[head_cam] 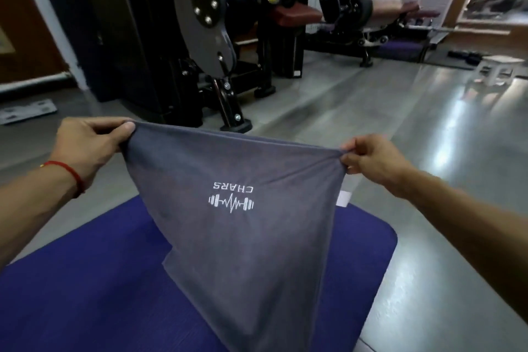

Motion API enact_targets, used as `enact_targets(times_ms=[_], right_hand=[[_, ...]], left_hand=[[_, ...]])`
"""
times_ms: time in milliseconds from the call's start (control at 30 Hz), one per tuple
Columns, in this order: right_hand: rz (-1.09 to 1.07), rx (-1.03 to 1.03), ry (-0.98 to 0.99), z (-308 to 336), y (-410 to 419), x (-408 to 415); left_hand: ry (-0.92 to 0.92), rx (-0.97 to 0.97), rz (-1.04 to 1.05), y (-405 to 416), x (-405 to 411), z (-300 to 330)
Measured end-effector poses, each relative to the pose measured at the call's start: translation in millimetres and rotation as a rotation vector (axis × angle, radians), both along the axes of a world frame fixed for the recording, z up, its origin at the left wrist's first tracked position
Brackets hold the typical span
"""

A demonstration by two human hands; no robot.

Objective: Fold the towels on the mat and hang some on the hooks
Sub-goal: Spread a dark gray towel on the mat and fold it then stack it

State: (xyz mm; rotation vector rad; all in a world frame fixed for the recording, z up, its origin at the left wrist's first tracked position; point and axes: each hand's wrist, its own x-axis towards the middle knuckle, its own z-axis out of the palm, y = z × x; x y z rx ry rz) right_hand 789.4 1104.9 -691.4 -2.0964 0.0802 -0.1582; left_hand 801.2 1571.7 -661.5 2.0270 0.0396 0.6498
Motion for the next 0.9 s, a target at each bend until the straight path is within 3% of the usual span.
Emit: enact_targets(times_ms=[267,500,633,700,900], right_hand=[[0.338,0.108,-0.090,133,116,14],[0.524,-0.039,-0.089,146,218,23],[0.568,-0.006,-0.155,137,270,31],[0.562,0.014,-0.165,130,295,38],[0.550,0.216,-0.022,87,368,68]], left_hand=[[-0.048,-0.082,0.199,121,-121,57],[0.004,-0.007,0.402,182,-232,74],[0.066,0.104,0.553,205,-278,70],[0.067,0.037,0.568,210,-291,68],[0.113,-0.406,0.635,229,-266,53]])
